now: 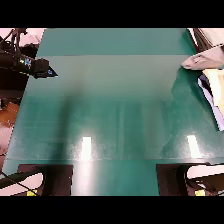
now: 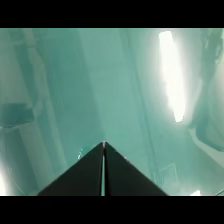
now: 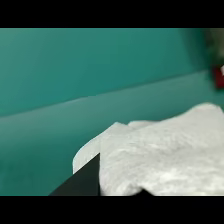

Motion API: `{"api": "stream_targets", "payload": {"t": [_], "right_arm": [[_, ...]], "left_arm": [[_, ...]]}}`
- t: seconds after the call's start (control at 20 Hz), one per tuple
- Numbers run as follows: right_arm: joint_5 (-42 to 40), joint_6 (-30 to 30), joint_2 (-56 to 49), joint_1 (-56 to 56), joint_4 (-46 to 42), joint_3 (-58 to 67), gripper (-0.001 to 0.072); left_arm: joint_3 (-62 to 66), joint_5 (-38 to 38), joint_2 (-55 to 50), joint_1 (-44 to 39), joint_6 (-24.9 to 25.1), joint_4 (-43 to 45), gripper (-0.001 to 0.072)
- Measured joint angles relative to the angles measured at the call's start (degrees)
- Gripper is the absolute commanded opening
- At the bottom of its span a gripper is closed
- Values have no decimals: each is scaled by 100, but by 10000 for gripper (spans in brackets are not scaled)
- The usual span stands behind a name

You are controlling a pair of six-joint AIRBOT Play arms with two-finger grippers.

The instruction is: Fold the shirts.

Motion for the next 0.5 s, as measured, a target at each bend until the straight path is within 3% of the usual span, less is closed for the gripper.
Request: {"api": "stream_targets", "payload": {"t": [0.5], "right_arm": [[-1185,-713,-640,-208,17,1897,15]], "left_arm": [[0,-393,0,-103,-37,-24,22]]}}
